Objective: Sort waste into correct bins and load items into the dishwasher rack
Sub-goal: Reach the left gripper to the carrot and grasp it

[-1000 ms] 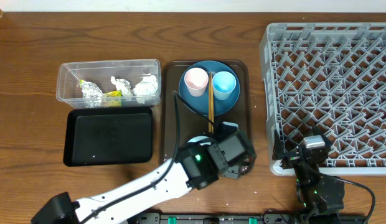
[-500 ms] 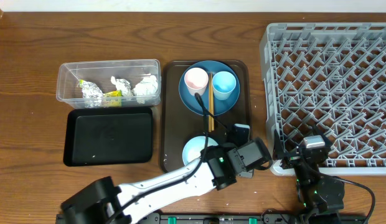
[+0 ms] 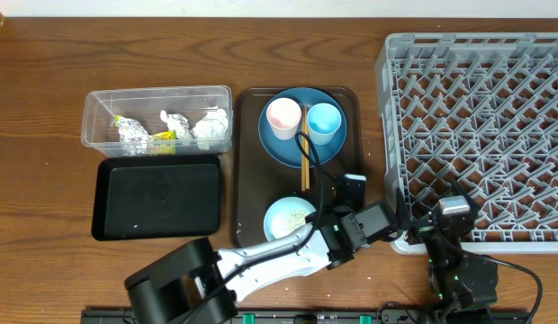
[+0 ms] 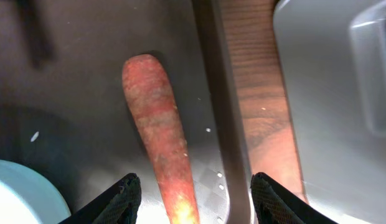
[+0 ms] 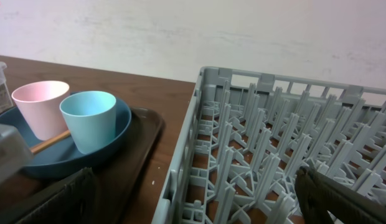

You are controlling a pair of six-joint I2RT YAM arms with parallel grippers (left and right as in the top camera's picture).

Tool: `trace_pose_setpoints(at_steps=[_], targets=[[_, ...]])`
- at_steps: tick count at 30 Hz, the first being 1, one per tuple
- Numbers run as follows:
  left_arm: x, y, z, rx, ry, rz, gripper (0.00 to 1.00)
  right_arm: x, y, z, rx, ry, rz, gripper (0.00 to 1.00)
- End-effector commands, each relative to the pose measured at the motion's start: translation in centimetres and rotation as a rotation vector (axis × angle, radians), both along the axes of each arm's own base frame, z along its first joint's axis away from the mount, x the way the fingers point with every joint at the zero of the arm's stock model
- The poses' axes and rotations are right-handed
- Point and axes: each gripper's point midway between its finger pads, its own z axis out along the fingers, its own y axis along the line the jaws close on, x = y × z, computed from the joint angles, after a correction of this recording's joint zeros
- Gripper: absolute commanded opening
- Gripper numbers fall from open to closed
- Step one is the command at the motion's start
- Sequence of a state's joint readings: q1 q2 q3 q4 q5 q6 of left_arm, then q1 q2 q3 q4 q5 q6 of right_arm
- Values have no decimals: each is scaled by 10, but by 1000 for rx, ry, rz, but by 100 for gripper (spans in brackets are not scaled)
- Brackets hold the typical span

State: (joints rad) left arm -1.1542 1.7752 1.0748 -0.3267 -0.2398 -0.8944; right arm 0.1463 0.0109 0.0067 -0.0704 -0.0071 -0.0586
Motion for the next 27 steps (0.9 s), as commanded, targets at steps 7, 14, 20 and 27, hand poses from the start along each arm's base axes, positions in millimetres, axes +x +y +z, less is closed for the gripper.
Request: trace_pose_setpoints(at_steps=[7, 14, 20, 27], targets=[[22, 3, -11, 50, -108, 67, 60, 0, 1, -1, 9, 3, 5, 99], [27, 5, -25, 79, -125, 80, 61, 0, 1, -1, 9, 3, 4, 99], [29, 6, -41, 102, -117, 79, 61, 0, 1, -1, 9, 4, 4, 99], [29, 8, -47, 121, -114, 72, 30, 0, 1, -1, 9, 3, 4, 99]])
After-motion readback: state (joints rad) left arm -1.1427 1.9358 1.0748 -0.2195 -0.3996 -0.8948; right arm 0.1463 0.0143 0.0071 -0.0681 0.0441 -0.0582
